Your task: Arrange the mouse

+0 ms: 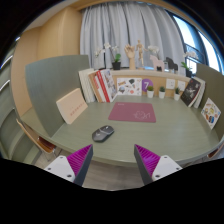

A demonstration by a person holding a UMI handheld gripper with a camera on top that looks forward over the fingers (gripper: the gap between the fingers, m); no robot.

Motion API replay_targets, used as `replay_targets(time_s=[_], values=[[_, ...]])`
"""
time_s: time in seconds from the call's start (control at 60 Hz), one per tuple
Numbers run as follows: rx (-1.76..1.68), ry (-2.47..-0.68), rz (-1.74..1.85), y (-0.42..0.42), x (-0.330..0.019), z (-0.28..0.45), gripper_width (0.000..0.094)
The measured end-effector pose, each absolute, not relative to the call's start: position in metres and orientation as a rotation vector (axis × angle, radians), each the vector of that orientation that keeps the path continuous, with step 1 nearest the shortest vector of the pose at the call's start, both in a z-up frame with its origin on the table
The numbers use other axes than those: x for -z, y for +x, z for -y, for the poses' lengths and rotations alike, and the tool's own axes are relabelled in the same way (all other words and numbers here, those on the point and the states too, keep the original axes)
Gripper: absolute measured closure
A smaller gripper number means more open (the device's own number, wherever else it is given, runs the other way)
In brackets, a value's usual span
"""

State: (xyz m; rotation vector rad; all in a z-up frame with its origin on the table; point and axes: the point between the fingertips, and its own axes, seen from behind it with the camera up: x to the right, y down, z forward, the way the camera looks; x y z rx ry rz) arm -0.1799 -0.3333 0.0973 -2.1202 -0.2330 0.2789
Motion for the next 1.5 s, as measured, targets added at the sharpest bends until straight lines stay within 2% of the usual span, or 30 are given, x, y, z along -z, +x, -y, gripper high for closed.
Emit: replay_targets(time_s=[0.1, 0.333, 0.45, 0.817, 0.9, 1.0, 1.117, 1.217, 1.4, 1.5], values=[[-0.287, -2.171, 0.224, -0.213, -0.054, 0.327, 0.0100], [-0.233, -2.268, 0.182, -0.267, -0.003, 0.288, 0.0098], [-0.199, -2.294, 0.164, -0.281, 0.009, 0.258, 0.0098], [-0.066, -2.307, 0.086, -0.296, 0.012, 0.173, 0.0125], [-0.057, -2.315, 0.066, -0.300, 0.012, 0.165, 0.0162], [-0.046, -2.326, 0.046, -0.304, 0.013, 0.160, 0.0249], [-0.044, -2.339, 0.058, -0.313, 0.013, 0.160, 0.0423], [-0.044, -2.354, 0.039, -0.314, 0.014, 0.161, 0.0462], [-0.043, -2.413, 0.058, -0.313, 0.015, 0.162, 0.0621], [-0.031, -2.445, 0.082, -0.315, 0.015, 0.162, 0.0622]])
